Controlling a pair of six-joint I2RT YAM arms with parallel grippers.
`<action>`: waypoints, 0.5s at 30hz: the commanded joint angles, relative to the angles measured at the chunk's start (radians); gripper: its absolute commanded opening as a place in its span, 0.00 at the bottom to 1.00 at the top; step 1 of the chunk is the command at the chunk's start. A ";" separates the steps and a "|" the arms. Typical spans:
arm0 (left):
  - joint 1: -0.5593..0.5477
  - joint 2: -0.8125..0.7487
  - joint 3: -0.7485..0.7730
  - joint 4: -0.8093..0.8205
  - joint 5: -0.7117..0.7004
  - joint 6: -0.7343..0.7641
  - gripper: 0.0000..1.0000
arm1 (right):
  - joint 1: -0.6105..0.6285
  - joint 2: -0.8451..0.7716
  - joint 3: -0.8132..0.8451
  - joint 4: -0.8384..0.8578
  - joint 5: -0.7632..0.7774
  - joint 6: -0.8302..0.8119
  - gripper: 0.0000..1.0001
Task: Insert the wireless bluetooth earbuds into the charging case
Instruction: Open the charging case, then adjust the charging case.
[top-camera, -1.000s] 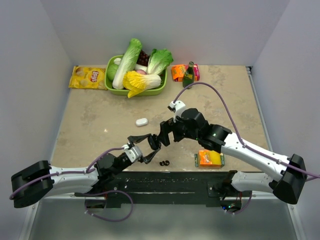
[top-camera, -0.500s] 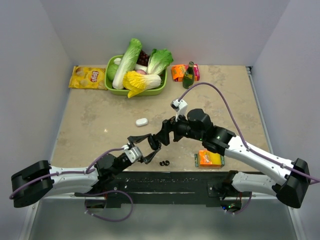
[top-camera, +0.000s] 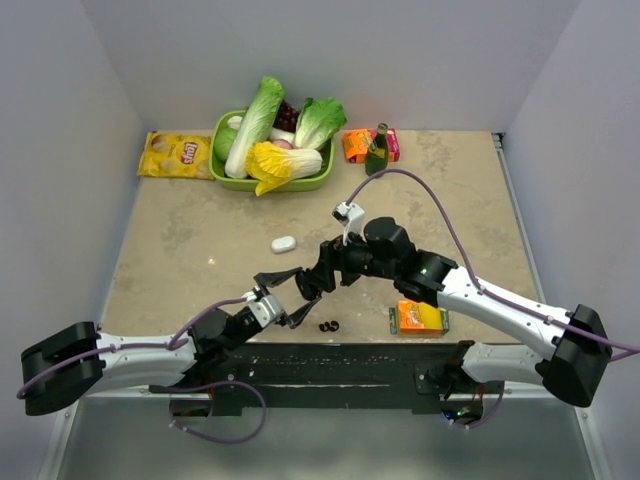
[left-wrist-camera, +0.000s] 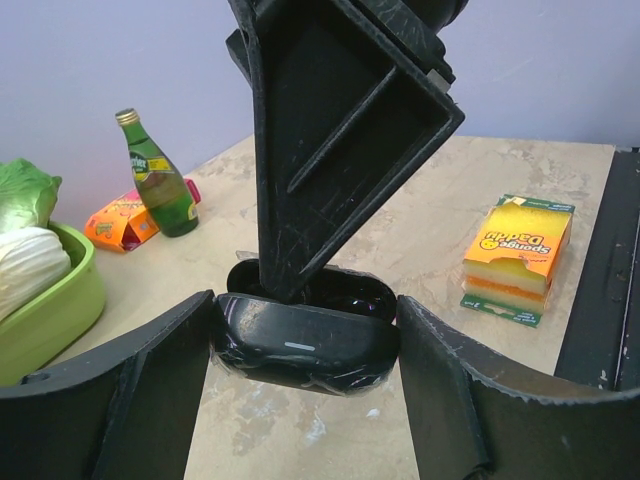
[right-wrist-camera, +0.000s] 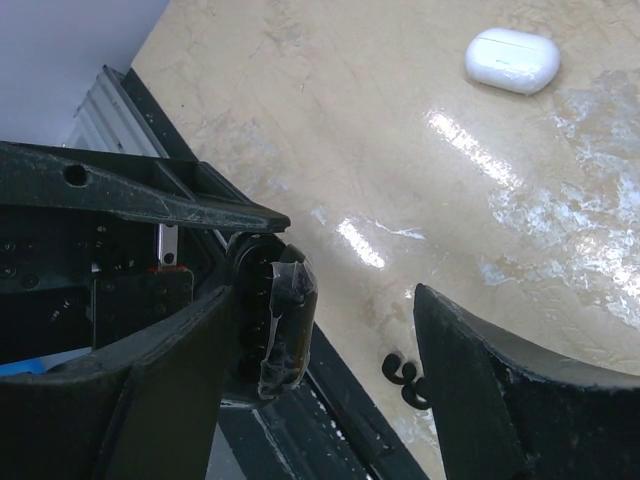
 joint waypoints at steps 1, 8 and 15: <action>-0.006 -0.013 0.023 0.081 -0.011 0.024 0.00 | -0.006 -0.007 -0.014 0.052 -0.025 0.013 0.71; -0.008 -0.011 0.021 0.088 -0.017 0.022 0.00 | -0.006 -0.002 -0.021 0.061 -0.030 0.013 0.56; -0.009 -0.013 0.021 0.091 -0.016 0.022 0.00 | -0.006 -0.001 -0.024 0.073 -0.039 0.010 0.42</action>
